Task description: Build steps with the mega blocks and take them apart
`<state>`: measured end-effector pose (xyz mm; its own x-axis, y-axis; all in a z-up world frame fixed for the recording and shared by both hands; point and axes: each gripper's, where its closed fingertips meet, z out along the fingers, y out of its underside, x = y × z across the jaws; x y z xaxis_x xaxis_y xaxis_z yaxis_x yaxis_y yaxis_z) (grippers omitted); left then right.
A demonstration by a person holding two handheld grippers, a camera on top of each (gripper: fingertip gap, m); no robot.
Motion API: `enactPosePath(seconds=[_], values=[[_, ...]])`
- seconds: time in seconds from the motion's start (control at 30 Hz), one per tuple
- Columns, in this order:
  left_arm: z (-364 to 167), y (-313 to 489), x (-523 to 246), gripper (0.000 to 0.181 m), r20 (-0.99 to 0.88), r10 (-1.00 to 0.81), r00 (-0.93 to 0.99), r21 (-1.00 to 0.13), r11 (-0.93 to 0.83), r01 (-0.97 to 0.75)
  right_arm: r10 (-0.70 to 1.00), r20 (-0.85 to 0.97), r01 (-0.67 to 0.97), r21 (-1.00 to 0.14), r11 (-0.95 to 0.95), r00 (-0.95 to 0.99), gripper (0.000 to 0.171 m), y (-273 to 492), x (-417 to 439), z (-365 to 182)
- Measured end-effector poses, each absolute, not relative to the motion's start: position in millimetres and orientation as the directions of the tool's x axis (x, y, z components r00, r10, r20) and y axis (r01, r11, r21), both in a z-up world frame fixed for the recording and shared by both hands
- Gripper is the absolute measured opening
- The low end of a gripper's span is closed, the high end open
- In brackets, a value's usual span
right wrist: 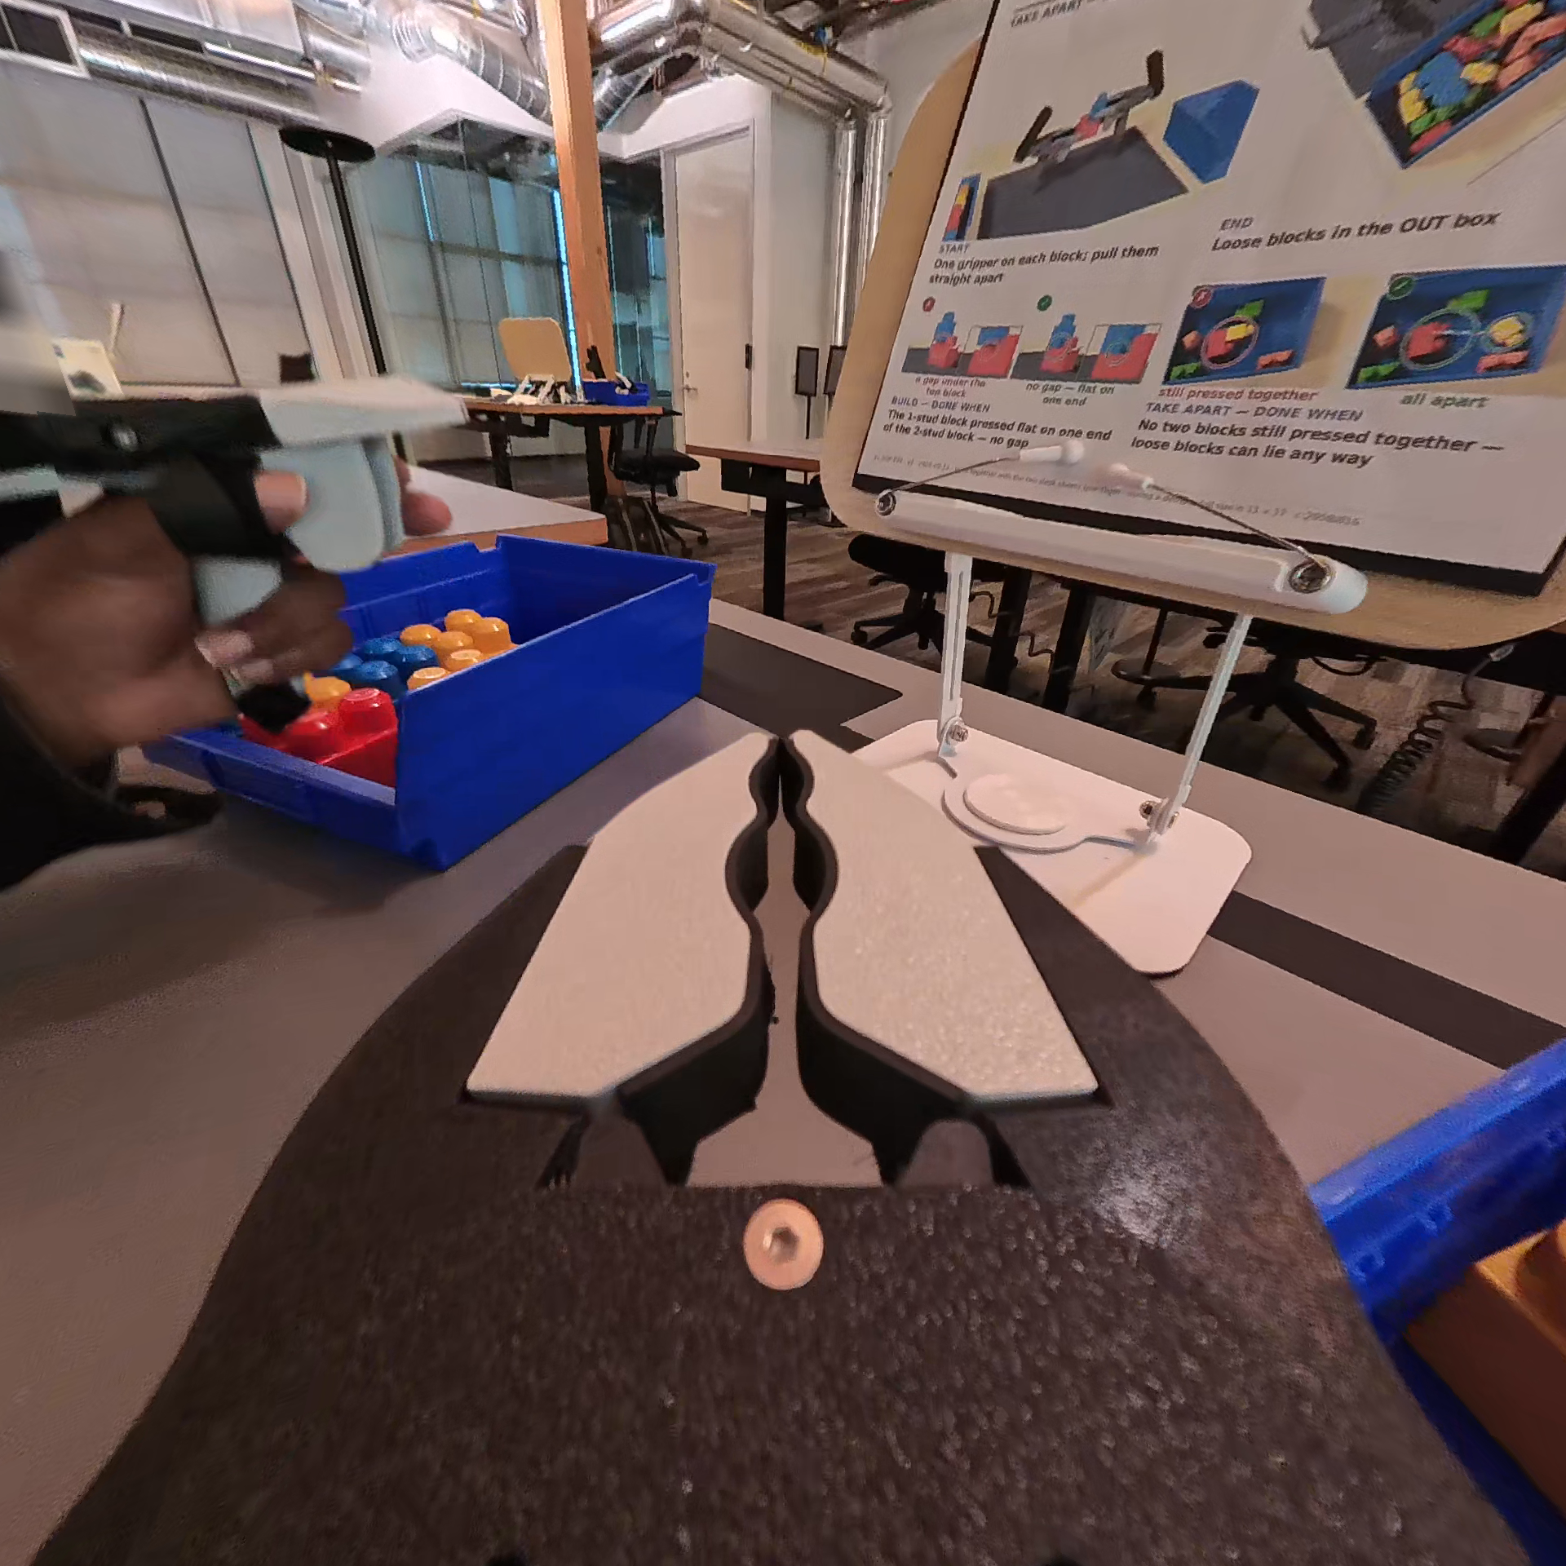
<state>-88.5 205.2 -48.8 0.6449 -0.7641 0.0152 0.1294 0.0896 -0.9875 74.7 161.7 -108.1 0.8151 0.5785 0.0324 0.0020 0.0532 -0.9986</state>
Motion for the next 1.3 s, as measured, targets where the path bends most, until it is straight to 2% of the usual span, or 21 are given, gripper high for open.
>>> enactPosePath(seconds=[0.13, 0.17, 0.23, 0.3, 0.43, 0.57, 0.73, 0.83, 1.07, 1.3], values=[[-37.6, 226.9, -120.9, 0.0, -0.008, -0.747, 0.665, -1.0, 0.023, 0.013, 0.583, 0.024, 0.002, -0.999, 0.038, 0.812, 0.0, 163.9, 75.8, -111.2], [-39.8, 234.6, -128.6, 0.005, -0.012, -0.751, 0.661, -0.999, -0.018, -0.038, 0.584, 0.024, 0.004, -0.999, 0.036, 0.811, 0.0, 164.1, 75.6, -111.7], [-47.1, 252.6, -145.8, 0.018, -0.049, -0.753, 0.656, -0.981, -0.088, -0.175, 0.586, 0.029, 0.008, -0.999, 0.038, 0.809, 0.0, 163.9, 74.8, -112.1], [-59.3, 271.3, -165.8, 0.019, -0.145, -0.757, 0.637, -0.928, -0.119, -0.353, 0.587, 0.033, 0.013, -0.999, 0.038, 0.809, 0.0, 163.8, 74.1, -112.3], [-97.3, 297.2, -205.1, 0.023, -0.26, -0.809, 0.528, -0.71, -0.21, -0.672, 0.593, 0.036, 0.014, -0.999, 0.042, 0.804, 0.0, 162.9, 73.3, -111.7], [-138.4, 316.5, -246.2, 0.026, -0.313, -0.842, 0.439, -0.443, -0.28, -0.852, 0.603, 0.039, 0.015, -0.999, 0.044, 0.796, 0.0, 161.4, 72.6, -111.0], [-174.1, 327.8, -276.0, 0.031, -0.3, -0.875, 0.38, -0.222, -0.324, -0.92, 0.616, 0.035, 0.012, -0.999, 0.041, 0.787, 0.0, 160.2, 71.3, -110.9], [-187.8, 327.6, -287.1, 0.033, -0.246, -0.893, 0.378, -0.142, -0.352, -0.925, 0.629, 0.032, 0.01, -0.999, 0.038, 0.777, 0.0, 159.2, 69.4, -110.9], [-209.4, 324.6, -301.2, 0.031, -0.152, -0.908, 0.391, -0.052, -0.388, -0.92, 0.633, 0.032, 0.017, -0.999, 0.029, 0.773, 0.0, 161.1, 69.1, -114.5], [-214.9, 326.8, -305.5, 0.03, -0.17, -0.91, 0.378, -0.012, -0.382, -0.924, 0.633, 0.035, 0.027, -0.999, 0.023, 0.774, 0.0, 161.8, 69.5, -116.8]])
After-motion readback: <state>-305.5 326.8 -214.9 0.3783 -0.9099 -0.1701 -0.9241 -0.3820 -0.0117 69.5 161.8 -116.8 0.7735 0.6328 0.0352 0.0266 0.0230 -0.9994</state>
